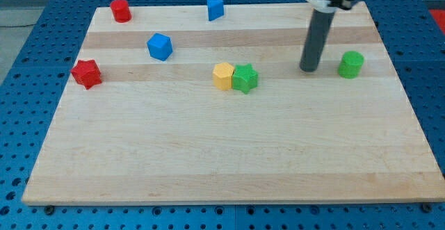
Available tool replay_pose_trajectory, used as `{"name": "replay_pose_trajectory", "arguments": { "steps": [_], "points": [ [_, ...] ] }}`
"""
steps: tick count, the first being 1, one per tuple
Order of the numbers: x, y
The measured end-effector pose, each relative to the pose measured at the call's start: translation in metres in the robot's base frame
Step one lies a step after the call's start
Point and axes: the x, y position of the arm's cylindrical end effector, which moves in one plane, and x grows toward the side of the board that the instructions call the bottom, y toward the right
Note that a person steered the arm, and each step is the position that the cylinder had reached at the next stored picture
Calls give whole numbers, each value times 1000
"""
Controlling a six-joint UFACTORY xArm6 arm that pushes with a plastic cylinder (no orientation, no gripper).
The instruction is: Locate the yellow hexagon to the bottom left to the board
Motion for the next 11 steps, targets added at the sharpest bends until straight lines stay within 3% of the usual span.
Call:
{"name": "replay_pose_trajectory", "arguments": {
  "steps": [1,5,11],
  "points": [
    [-22,-41],
    [-8,-135],
    [124,-119]
  ]
}}
